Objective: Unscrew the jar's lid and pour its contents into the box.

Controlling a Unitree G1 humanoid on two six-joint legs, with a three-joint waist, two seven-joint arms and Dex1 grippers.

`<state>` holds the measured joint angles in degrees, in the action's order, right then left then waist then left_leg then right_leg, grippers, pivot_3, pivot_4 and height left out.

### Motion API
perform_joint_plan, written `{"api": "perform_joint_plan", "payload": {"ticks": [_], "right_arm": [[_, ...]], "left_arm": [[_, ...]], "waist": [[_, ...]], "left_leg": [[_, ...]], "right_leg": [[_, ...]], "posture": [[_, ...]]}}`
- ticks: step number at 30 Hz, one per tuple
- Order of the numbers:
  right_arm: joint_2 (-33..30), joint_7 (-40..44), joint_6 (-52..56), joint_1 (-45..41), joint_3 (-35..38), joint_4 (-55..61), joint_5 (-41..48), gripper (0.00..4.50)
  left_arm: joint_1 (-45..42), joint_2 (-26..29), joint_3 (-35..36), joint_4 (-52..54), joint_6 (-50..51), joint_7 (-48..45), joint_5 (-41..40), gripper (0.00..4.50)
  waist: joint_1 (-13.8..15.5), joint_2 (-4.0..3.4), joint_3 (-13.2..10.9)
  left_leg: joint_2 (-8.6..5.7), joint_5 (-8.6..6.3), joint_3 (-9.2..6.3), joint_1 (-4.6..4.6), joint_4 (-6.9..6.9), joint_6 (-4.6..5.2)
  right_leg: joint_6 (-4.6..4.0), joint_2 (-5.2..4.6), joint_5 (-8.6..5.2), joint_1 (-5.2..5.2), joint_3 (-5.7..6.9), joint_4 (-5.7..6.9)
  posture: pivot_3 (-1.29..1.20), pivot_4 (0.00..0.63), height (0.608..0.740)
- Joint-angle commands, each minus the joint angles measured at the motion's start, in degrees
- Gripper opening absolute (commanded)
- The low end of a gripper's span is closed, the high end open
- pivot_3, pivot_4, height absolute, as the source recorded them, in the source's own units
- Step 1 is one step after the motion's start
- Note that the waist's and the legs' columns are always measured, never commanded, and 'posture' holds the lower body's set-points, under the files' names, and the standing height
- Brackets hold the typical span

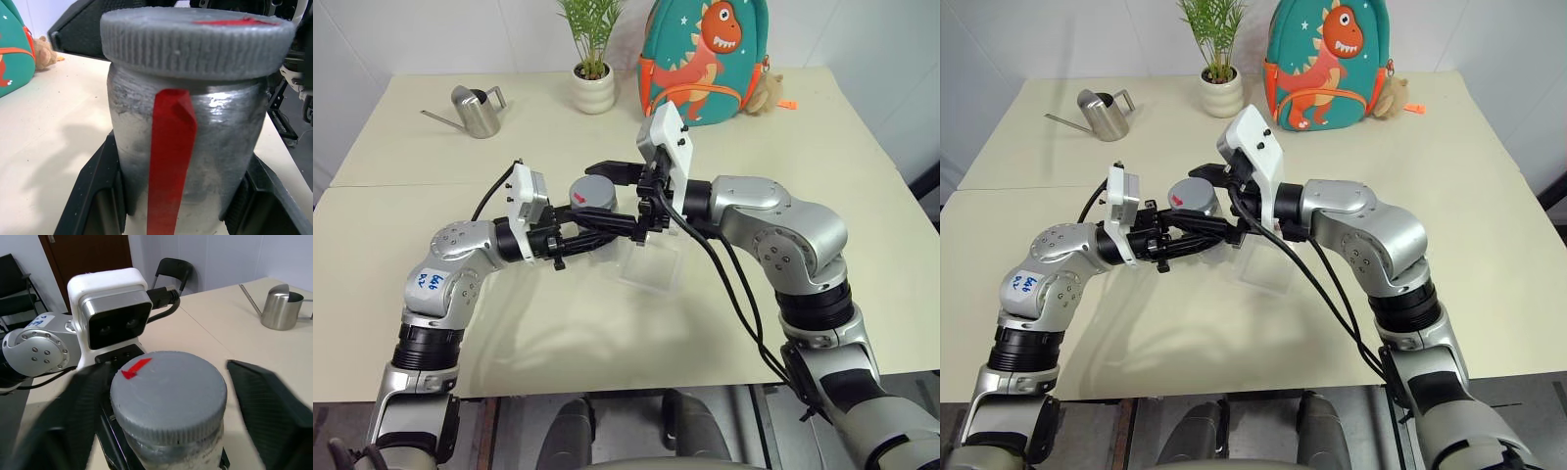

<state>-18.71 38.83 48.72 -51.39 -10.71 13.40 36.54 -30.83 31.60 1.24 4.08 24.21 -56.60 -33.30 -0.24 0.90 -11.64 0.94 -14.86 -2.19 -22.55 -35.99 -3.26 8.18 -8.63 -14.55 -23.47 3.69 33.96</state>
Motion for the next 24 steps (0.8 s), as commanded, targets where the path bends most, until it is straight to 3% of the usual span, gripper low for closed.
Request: {"api": "perform_joint_plan", "payload": {"ticks": [1, 6, 12, 15, 24], "right_arm": [[1.03, 0.6, -1.23, -0.49, 1.98, 2.88, 1.31, 2.6], [0.2, 5.63, -2.29, -0.23, 1.9, 3.65, 3.21, 2.58], [-5.6, 29.75, -5.34, -3.76, 1.49, 1.17, 9.08, 2.58], [-6.29, 36.89, -6.11, -8.54, 1.26, -2.93, 8.81, 2.58], [-5.87, 41.41, -11.25, -10.24, 0.16, -6.34, 3.94, 2.58]], "left_arm": [[-0.59, 0.94, 0.87, 2.01, -0.95, -0.9, 0.36, 1.94], [-0.59, 1.75, 0.08, 1.24, -1.48, -3.92, 0.34, 1.94], [-4.44, 2.93, -3.72, -2.72, -5.34, -14.15, 2.42, 1.94], [-7.43, 2.17, -5.41, -4.26, -6.15, -18.49, 1.73, 1.94], [-7.11, -0.95, -5.26, -3.07, -6.12, -18.42, 0.91, 1.94]], "waist": [[0.03, 0.0, 0.0], [0.02, 0.0, 0.0], [0.19, 0.0, 0.0], [0.05, 0.0, 0.0], [-0.02, 0.0, 0.0]], "left_leg": [[0.0, 0.0, 0.0, -0.01, -0.01, 0.0], [0.0, 0.0, 0.0, -0.01, -0.01, 0.0], [0.0, -0.03, 0.01, -0.08, -0.05, 0.04], [0.0, -0.03, 0.01, -0.11, -0.12, 0.04], [0.06, 0.07, 0.06, -0.16, -0.13, -0.13]], "right_leg": [[0.0, 0.0, 0.0, 0.0, 0.0, 0.0], [-0.01, 0.0, 0.0, 0.0, 0.0, 0.01], [0.0, 0.01, 0.0, 0.0, 0.0, -0.06], [-0.01, 0.02, 0.03, -0.02, 0.0, -0.03], [-0.03, 0.08, 0.04, -0.1, -0.02, -0.05]], "posture": [[0.0, 0.15, 0.74], [0.0, 0.15, 0.74], [0.0, 0.15, 0.74], [0.0, 0.15, 0.74], [0.0, 0.15, 0.74]]}}
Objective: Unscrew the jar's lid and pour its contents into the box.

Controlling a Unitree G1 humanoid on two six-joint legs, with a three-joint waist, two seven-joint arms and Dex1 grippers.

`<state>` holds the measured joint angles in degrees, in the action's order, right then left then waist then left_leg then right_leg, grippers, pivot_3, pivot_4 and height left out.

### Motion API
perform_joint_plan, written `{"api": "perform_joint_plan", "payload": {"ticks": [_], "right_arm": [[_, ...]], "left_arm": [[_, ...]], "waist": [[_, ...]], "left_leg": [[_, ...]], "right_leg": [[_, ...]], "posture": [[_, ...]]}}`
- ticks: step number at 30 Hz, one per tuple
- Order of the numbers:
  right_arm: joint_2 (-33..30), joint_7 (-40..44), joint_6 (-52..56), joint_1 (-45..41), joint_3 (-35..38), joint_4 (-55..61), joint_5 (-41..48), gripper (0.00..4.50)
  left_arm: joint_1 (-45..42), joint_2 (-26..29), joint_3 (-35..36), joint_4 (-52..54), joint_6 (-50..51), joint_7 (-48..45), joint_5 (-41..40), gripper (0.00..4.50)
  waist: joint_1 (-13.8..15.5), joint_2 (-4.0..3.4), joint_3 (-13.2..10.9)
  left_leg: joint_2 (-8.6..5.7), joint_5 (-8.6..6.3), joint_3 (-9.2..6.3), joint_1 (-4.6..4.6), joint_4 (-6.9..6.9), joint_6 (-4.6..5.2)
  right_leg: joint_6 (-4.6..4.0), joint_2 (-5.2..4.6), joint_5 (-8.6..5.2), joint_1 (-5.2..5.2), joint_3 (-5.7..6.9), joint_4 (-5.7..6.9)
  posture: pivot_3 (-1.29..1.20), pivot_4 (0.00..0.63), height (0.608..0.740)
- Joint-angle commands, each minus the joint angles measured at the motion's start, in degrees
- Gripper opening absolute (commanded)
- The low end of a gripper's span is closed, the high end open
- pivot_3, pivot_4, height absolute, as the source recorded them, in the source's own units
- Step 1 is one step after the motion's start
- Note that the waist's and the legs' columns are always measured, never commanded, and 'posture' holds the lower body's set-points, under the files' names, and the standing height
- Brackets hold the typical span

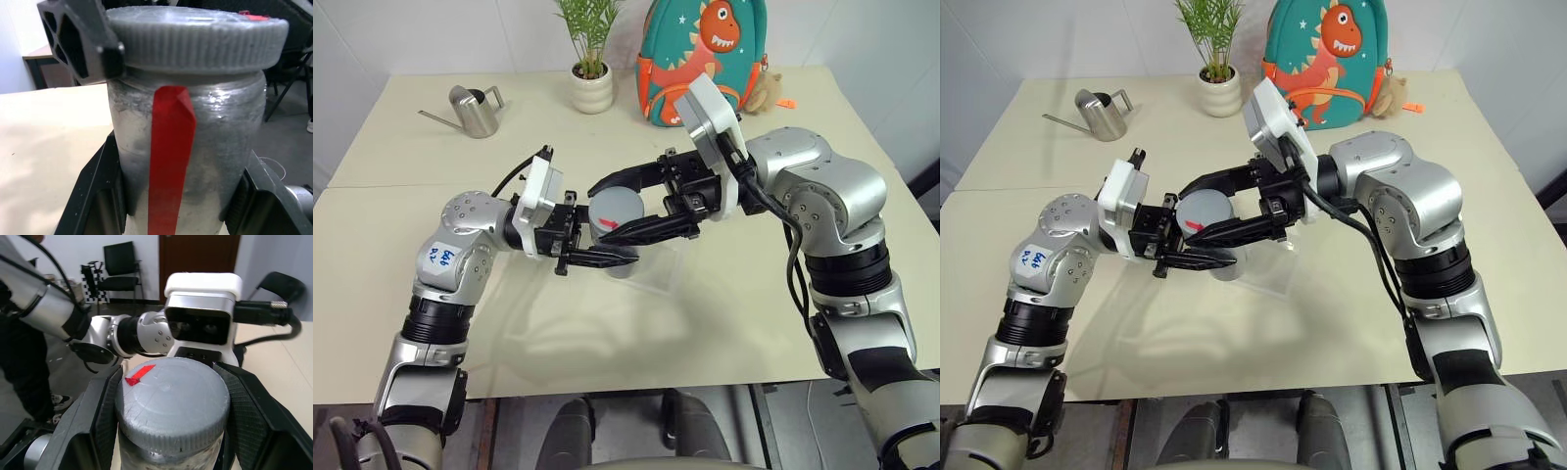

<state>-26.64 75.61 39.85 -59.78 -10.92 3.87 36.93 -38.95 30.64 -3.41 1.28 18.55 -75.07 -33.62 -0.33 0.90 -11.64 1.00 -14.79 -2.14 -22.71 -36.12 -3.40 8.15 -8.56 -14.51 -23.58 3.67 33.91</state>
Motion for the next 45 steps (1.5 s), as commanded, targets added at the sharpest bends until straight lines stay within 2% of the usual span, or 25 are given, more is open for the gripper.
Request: {"api": "perform_joint_plan", "payload": {"ticks": [1, 2, 7, 8, 13, 17, 24, 33, 38, 45], "right_arm": [[2.25, 3.93, -2.24, -1.5, 0.58, 3.35, 3.38, 2.58], [2.35, 2.68, -1.21, -1.07, 0.98, 3.49, 3.5, 2.58], [2.34, -1.52, -1.29, 0.95, 3.79, 3.67, 2.77, 4.28], [2.48, -2.61, -2.36, 1.36, 4.52, 3.69, 2.31, 4.48], [1.83, -7.07, -4.74, 3.81, 5.16, 5.36, -0.5, 4.48], [2.13, -12.69, -4.08, 5.62, 1.9, 7.55, -5.31, 4.48], [6.44, -17.58, -5.98, 4.04, -0.5, 4.26, -9.36, 4.48], [6.62, -14.02, -7.26, 0.96, -0.14, -1.28, -10.01, 4.48], [3.03, -7.16, -9.18, 0.79, 3.33, -6.07, -7.58, 4.48], [-2.44, -2.51, -12.53, 1.34, 6.42, -11.53, -7.65, 4.48]], "left_arm": [[1.37, 0.15, -0.52, -0.2, -0.73, 0.11, 1.53, 1.94], [1.67, 0.3, -0.23, -0.34, -0.89, 0.38, 1.72, 1.94], [1.89, 1.15, 1.48, -1.45, -1.01, 1.88, 2.32, 1.94], [1.88, 1.37, 1.86, -1.71, -0.96, 2.14, 2.46, 1.94], [2.12, 2.4, 3.68, -2.95, -1.14, 4.24, 2.87, 1.94], [1.72, 1.81, 3.94, -3.55, -1.01, 6.07, 3.29, 1.94], [2.27, 1.02, 2.7, -2.42, -0.42, 5.8, 3.11, 1.94], [3.53, 0.3, 2.18, -0.88, -0.17, 5.59, 2.71, 1.94], [4.01, 0.33, 2.43, -0.19, 0.06, 5.72, 2.61, 1.94], [4.22, 0.32, 2.84, 0.12, -0.3, 6.16, 2.66, 1.94]], "waist": [[0.1, 0.0, 0.0], [0.1, 0.0, 0.0], [0.14, 0.0, 0.0], [0.15, 0.0, 0.0], [0.23, 0.01, 0.01], [0.22, 0.01, 0.0], [0.09, 0.01, 0.01], [0.1, 0.01, 0.01], [0.13, 0.01, 0.0], [0.17, 0.01, 0.01]], "left_leg": [[0.0, 0.01, 0.0, 0.0, -0.01, -0.01], [0.0, 0.01, 0.0, 0.0, -0.01, -0.01], [0.01, 0.0, 0.01, 0.01, -0.03, -0.01], [0.01, 0.0, 0.02, 0.01, -0.05, 0.0], [0.0, -0.01, 0.02, 0.0, -0.05, 0.0], [0.0, 0.0, 0.02, 0.0, -0.05, -0.01], [0.0, 0.0, 0.05, 0.01, -0.06, -0.01], [0.0, 0.0, 0.07, 0.0, -0.06, 0.0], [0.0, -0.01, 0.08, 0.0, -0.07, 0.0], [0.0, -0.01, 0.09, 0.0, -0.07, 0.0]], "right_leg": [[0.0, 0.0, 0.0, 0.0, 0.0, 0.0], [0.0, 0.0, 0.0, 0.0, 0.0, 0.01], [0.0, 0.01, 0.0, -0.02, -0.02, 0.08], [0.0, 0.0, 0.0, -0.02, -0.02, 0.09], [0.01, 0.0, 0.01, -0.02, -0.02, 0.08], [0.01, 0.0, 0.01, -0.02, -0.02, 0.07], [0.01, 0.0, 0.01, -0.07, -0.06, 0.14], [0.01, 0.0, 0.01, -0.06, -0.08, 0.11], [0.01, 0.0, 0.01, -0.07, -0.08, 0.11], [0.01, 0.0, 0.01, -0.06, -0.08, 0.1]], "posture": [[0.0, 0.15, 0.74], [0.0, 0.15, 0.74], [0.0, 0.15, 0.74], [0.0, 0.15, 0.74], [0.0, 0.15, 0.74], [0.0, 0.15, 0.74], [0.0, 0.15, 0.74], [0.0, 0.15, 0.74], [0.0, 0.15, 0.74], [0.0, 0.15, 0.74]]}}
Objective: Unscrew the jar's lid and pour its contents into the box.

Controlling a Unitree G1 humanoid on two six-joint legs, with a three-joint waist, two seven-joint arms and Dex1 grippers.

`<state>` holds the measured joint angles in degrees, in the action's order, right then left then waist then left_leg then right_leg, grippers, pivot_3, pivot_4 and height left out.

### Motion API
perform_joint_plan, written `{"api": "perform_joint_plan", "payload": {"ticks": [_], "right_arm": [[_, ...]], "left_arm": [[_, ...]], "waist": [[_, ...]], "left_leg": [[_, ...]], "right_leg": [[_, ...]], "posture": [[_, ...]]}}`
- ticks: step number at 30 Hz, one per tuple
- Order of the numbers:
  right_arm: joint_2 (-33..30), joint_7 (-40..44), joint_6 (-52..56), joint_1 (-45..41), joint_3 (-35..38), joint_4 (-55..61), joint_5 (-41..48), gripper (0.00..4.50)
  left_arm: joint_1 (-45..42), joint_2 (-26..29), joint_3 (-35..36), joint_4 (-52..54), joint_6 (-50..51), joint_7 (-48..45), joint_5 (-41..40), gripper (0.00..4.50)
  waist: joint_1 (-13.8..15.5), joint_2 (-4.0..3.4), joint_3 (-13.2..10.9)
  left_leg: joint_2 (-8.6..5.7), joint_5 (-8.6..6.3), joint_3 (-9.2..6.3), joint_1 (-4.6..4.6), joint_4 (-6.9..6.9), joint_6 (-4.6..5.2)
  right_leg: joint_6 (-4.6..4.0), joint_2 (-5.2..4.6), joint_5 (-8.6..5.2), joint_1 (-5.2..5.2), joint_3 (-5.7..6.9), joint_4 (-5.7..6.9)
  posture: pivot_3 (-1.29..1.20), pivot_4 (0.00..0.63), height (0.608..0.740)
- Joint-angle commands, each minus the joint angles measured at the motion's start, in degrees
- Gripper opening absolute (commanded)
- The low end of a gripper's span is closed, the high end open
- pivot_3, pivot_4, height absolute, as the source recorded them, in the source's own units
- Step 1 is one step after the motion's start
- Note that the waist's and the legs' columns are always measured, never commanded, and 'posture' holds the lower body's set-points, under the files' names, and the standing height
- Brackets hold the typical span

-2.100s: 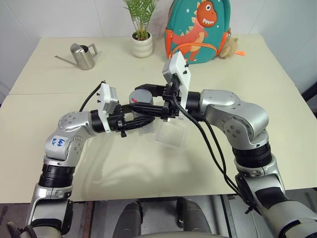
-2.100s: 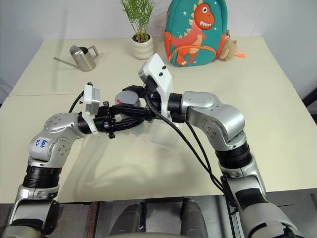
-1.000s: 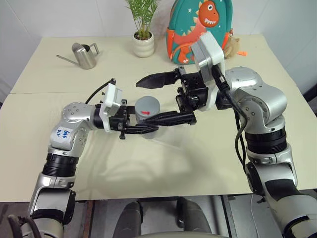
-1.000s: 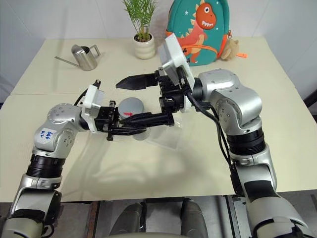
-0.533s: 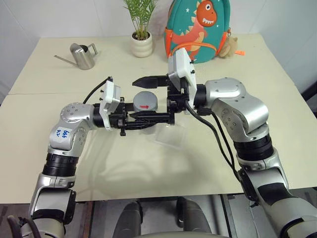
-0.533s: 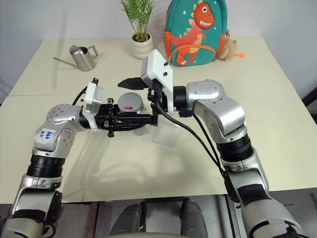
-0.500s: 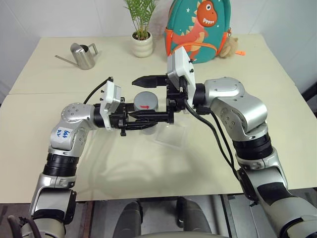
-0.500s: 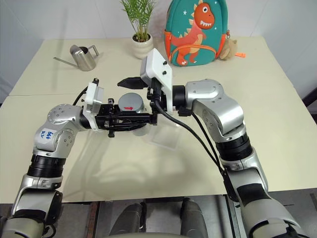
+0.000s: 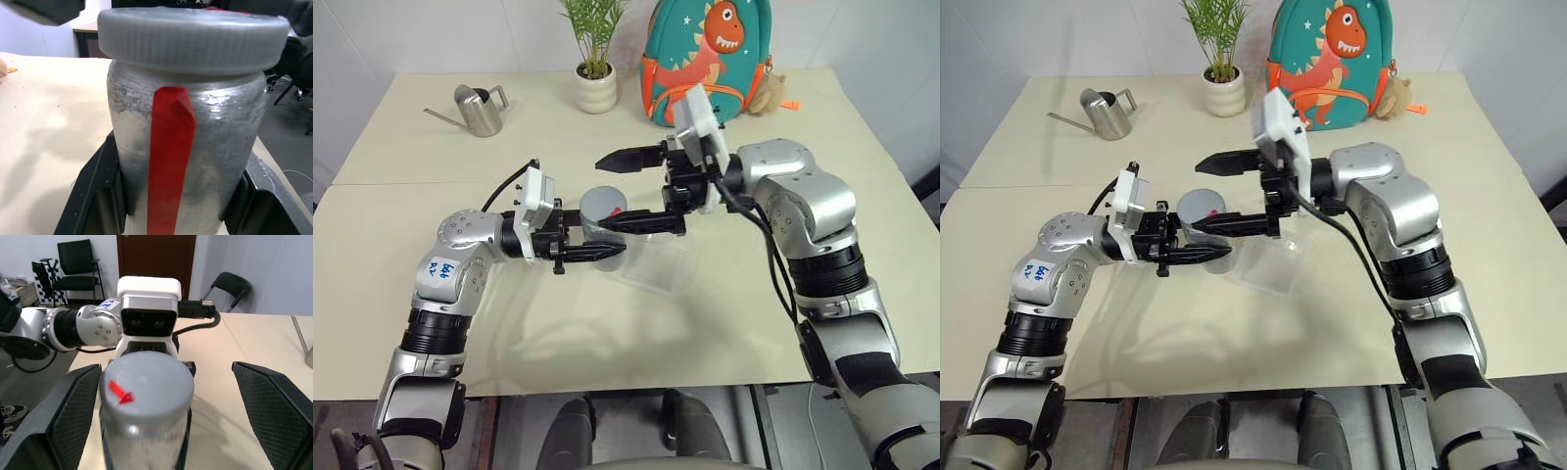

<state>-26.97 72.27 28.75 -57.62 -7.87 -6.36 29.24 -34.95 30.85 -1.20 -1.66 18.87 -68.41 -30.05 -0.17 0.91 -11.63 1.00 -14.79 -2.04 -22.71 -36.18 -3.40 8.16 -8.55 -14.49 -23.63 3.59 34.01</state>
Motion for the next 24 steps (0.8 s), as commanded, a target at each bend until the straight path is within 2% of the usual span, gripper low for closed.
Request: {"api": "perform_joint_plan", "payload": {"ticks": [1, 7, 12, 18, 24], "right_arm": [[-2.73, 1.22, -1.45, -0.8, 3.94, -1.59, 0.33, 4.48], [-4.24, 3.15, 0.9, -0.15, 5.35, 1.5, 2.93, 4.48], [-0.94, 0.1, 4.7, -0.11, 3.49, 8.29, 5.56, 4.48], [4.13, -6.37, 5.08, -0.26, -2.93, 9.82, -0.04, 4.48], [6.57, -8.64, 3.14, -1.71, -4.69, 6.62, -3.32, 4.48]], "left_arm": [[0.25, 0.14, 0.79, 2.96, -0.72, -0.43, -0.85, 1.94], [0.25, 0.36, 1.19, 2.26, -1.1, -0.51, -0.52, 1.94], [-0.53, 0.07, 0.95, 1.33, -1.29, -0.16, -0.02, 1.94], [-0.72, -0.39, 0.51, 1.41, -0.93, -0.06, -0.03, 1.94], [-1.25, -1.17, 0.19, 1.09, -0.82, 0.16, 0.25, 1.94]], "waist": [[0.02, 0.0, 0.0], [-0.24, 0.0, 0.0], [-0.12, 0.0, 0.0], [-0.05, 0.0, 0.0], [0.04, 0.0, 0.0]], "left_leg": [[0.0, 0.0, 0.01, 0.0, 0.0, 0.0], [0.0, 0.01, 0.08, 0.0, 0.02, -0.02], [0.01, 0.01, 0.08, 0.01, 0.0, -0.02], [0.01, 0.01, 0.08, 0.02, -0.04, -0.03], [0.0, 0.01, 0.08, 0.0, -0.06, -0.02]], "right_leg": [[0.0, 0.0, 0.0, 0.0, 0.0, -0.01], [0.0, 0.0, 0.0, -0.03, -0.05, -0.01], [0.0, 0.0, 0.0, -0.02, -0.05, 0.01], [0.01, 0.0, 0.0, -0.02, -0.06, 0.07], [0.0, 0.0, 0.01, -0.02, -0.07, 0.07]], "posture": [[0.0, 0.15, 0.74], [0.0, 0.15, 0.74], [0.0, 0.15, 0.74], [0.0, 0.15, 0.74], [0.0, 0.15, 0.74]]}}
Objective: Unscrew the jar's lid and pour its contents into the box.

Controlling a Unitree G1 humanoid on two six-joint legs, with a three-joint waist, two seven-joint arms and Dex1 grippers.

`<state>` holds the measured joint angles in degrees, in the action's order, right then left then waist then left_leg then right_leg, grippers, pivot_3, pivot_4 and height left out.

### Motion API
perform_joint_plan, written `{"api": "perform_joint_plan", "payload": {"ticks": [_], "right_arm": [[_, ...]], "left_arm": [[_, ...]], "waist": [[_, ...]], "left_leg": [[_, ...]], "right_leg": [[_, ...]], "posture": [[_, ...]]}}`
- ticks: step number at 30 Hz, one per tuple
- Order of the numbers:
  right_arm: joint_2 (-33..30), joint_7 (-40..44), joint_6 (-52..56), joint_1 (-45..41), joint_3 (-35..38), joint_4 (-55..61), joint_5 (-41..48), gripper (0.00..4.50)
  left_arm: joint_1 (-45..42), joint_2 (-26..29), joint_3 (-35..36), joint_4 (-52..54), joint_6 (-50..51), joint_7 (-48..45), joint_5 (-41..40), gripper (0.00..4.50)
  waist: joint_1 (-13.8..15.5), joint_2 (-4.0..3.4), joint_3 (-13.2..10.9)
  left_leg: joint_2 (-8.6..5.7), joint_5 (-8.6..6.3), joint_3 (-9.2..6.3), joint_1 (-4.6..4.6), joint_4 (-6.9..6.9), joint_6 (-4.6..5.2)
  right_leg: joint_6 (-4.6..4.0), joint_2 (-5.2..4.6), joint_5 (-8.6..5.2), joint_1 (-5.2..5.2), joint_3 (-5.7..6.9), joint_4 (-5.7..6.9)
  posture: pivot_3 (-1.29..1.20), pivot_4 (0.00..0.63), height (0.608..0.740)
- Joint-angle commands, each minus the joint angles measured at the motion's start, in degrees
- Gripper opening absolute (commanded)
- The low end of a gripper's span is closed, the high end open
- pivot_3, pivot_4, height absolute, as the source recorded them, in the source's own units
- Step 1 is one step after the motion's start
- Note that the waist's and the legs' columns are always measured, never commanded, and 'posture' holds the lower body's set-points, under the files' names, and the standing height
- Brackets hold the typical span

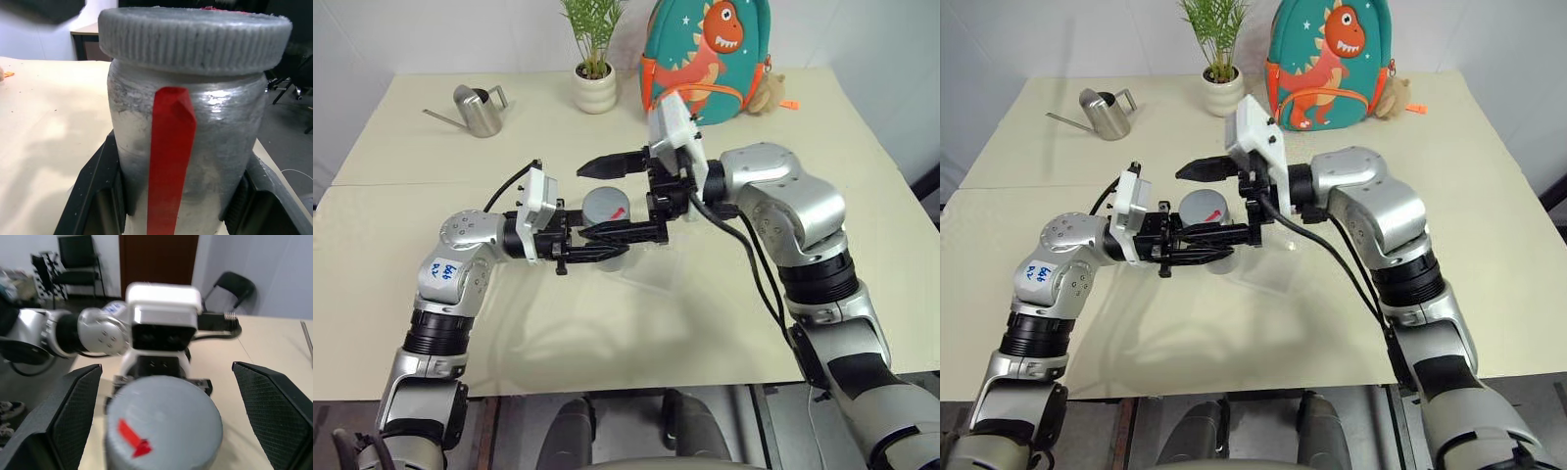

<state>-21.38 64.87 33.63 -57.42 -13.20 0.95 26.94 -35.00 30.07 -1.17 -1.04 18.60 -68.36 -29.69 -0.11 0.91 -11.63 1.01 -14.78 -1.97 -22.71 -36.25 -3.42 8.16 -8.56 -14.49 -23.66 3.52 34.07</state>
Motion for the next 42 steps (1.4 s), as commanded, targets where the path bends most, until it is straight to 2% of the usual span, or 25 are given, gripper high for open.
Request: {"api": "perform_joint_plan", "payload": {"ticks": [1, 7, 16, 24, 29, 34, 42], "right_arm": [[1.35, -1.47, -2.12, -2.29, 0.8, -1.38, -1.4, 4.48], [1.07, -0.73, -3.67, -3.92, 2.7, -4.78, -2.03, 4.48], [-6.67, 5.88, -5.39, -2.41, 7.17, -7.79, 0.47, 4.48], [-12.18, 5.56, -4.29, 0.21, 10.7, -8.97, 0.46, 4.48], [-11.77, 5.98, -1.54, 1.53, 10.63, -4.93, 2.71, 4.48], [-8.46, 4.71, 2.34, 0.78, 9.59, 0.27, 6.28, 4.48], [-3.96, 0.6, 6.85, -0.04, 5.1, 4.75, 5.93, 4.48]], "left_arm": [[-1.25, -0.45, 0.15, 0.45, -0.53, 0.11, -0.09, 1.94], [-1.19, -0.53, 0.2, 0.56, -0.47, 0.07, -0.15, 1.94], [-0.07, -0.01, 0.4, 1.13, -0.55, 0.02, -0.26, 1.94], [1.01, 0.2, 0.97, 1.9, -0.39, 0.38, -0.3, 1.94], [1.31, 0.46, 1.18, 2.11, -0.22, 0.46, -0.3, 1.94], [0.89, 0.35, 1.08, 1.85, -0.18, 0.61, -0.17, 1.94], [0.71, 0.05, 0.76, 1.64, -0.3, 0.48, -0.12, 1.94]], "waist": [[-0.05, 0.0, 0.0], [-0.12, 0.0, 0.0], [-0.06, 0.0, 0.0], [-0.22, 0.0, 0.0], [-0.36, 0.0, 0.0], [-0.15, 0.0, 0.0], [-0.08, 0.0, 0.0]], "left_leg": [[0.0, 0.0, 0.0, 0.0, 0.0, 0.0], [0.0, 0.0, 0.0, 0.0, 0.0, 0.0], [0.0, 0.0, 0.0, 0.0, 0.01, 0.0], [0.01, 0.0, 0.03, 0.01, 0.03, 0.0], [0.01, 0.0, 0.12, 0.03, 0.04, 0.0], [0.01, 0.0, 0.11, 0.04, 0.02, 0.0], [0.01, 0.0, 0.11, 0.04, 0.0, 0.01]], "right_leg": [[0.0, 0.0, 0.0, 0.0, 0.0, 0.0], [0.0, 0.0, 0.0, 0.0, 0.0, 0.0], [0.0, 0.0, 0.0, 0.0, 0.0, -0.01], [0.01, 0.0, 0.01, 0.0, 0.0, -0.04], [0.01, 0.0, 0.01, -0.01, -0.07, -0.03], [0.02, 0.0, 0.01, 0.0, -0.08, -0.02], [0.02, 0.0, 0.01, 0.0, -0.08, 0.0]], "posture": [[0.0, 0.15, 0.74], [0.0, 0.15, 0.74], [0.0, 0.15, 0.74], [0.0, 0.15, 0.74], [0.0, 0.15, 0.74], [0.0, 0.15, 0.74], [0.0, 0.15, 0.74]]}}
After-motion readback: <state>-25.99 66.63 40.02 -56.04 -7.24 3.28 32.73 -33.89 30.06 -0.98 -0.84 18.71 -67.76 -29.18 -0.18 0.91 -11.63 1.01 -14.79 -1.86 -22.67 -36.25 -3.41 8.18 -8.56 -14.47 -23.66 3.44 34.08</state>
